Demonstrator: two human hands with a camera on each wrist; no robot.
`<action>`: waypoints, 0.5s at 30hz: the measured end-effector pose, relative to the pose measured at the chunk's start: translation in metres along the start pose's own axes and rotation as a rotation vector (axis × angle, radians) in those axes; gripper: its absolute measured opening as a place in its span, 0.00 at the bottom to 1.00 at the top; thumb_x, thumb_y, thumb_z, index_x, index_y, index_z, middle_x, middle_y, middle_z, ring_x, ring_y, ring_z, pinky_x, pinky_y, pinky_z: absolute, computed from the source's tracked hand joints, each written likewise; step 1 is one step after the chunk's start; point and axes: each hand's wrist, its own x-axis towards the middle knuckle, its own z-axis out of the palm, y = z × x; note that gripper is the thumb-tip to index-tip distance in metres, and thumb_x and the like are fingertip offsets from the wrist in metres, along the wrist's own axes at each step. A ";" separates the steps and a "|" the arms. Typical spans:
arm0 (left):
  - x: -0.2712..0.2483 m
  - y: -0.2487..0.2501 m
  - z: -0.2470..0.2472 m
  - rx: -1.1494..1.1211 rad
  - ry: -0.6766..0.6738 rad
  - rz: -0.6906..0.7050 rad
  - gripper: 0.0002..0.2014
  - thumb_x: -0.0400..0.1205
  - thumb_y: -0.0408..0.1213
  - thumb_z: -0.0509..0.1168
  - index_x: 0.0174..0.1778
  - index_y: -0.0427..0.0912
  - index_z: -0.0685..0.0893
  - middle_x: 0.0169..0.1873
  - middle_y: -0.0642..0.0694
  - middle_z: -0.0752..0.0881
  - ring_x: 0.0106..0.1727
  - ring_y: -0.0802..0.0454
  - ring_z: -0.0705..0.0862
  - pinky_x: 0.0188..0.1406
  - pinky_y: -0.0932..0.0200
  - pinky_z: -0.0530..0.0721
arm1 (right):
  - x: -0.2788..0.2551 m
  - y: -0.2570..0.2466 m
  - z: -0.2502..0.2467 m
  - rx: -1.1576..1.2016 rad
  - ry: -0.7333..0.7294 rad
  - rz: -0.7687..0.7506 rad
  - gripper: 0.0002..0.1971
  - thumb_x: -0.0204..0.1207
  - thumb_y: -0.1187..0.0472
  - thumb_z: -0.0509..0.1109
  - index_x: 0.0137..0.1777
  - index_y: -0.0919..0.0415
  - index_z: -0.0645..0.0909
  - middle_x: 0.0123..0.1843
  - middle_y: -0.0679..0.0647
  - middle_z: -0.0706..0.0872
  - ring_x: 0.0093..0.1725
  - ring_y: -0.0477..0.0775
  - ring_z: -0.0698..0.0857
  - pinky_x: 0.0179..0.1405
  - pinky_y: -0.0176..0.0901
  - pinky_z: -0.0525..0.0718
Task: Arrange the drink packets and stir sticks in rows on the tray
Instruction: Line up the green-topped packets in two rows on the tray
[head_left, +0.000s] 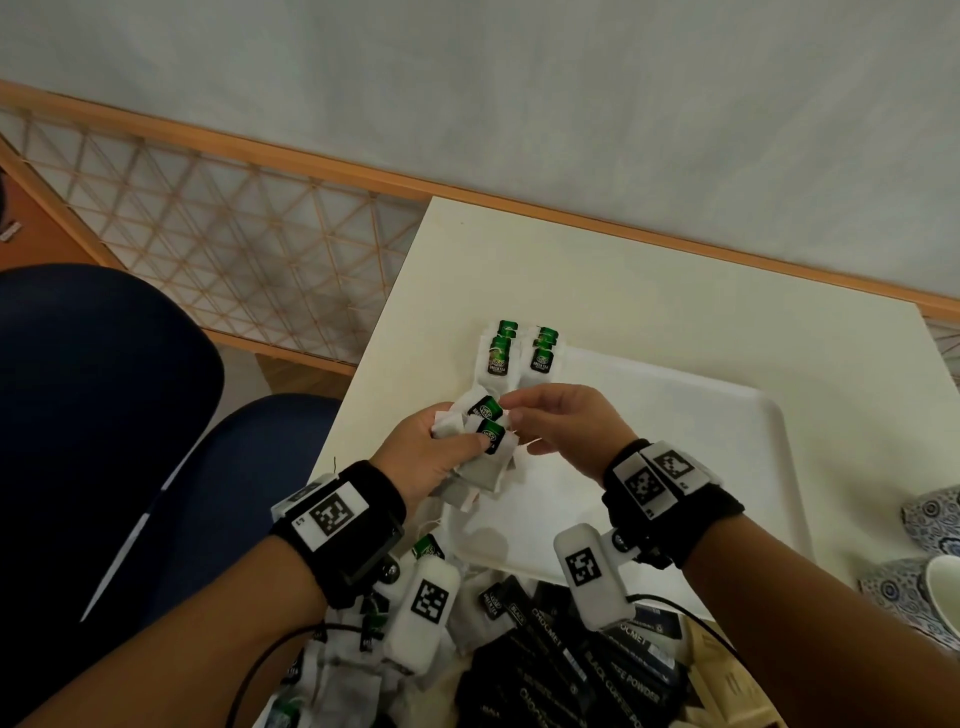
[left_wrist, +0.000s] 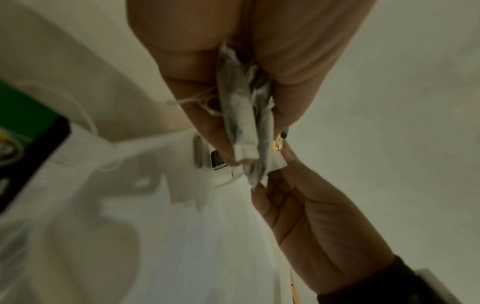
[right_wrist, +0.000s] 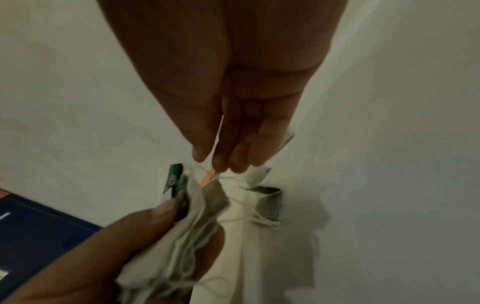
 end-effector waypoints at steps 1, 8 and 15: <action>0.001 0.001 -0.001 -0.001 0.023 0.008 0.11 0.77 0.28 0.70 0.55 0.37 0.85 0.46 0.35 0.88 0.42 0.43 0.87 0.38 0.50 0.87 | 0.002 0.002 -0.001 -0.005 0.046 -0.007 0.09 0.76 0.68 0.70 0.46 0.53 0.87 0.36 0.48 0.88 0.35 0.45 0.84 0.39 0.39 0.84; -0.001 0.001 -0.034 0.060 0.167 0.045 0.04 0.78 0.27 0.69 0.44 0.40 0.85 0.39 0.39 0.88 0.40 0.44 0.85 0.41 0.49 0.85 | 0.018 0.021 -0.012 -0.384 0.148 -0.017 0.08 0.76 0.63 0.69 0.48 0.48 0.85 0.36 0.42 0.85 0.38 0.44 0.84 0.42 0.40 0.81; 0.000 0.002 -0.050 -0.021 0.232 0.027 0.04 0.78 0.28 0.69 0.45 0.40 0.84 0.44 0.35 0.87 0.42 0.41 0.84 0.41 0.45 0.85 | 0.026 0.009 0.009 -0.696 0.049 0.009 0.18 0.70 0.46 0.75 0.58 0.46 0.79 0.47 0.45 0.84 0.47 0.46 0.81 0.40 0.35 0.75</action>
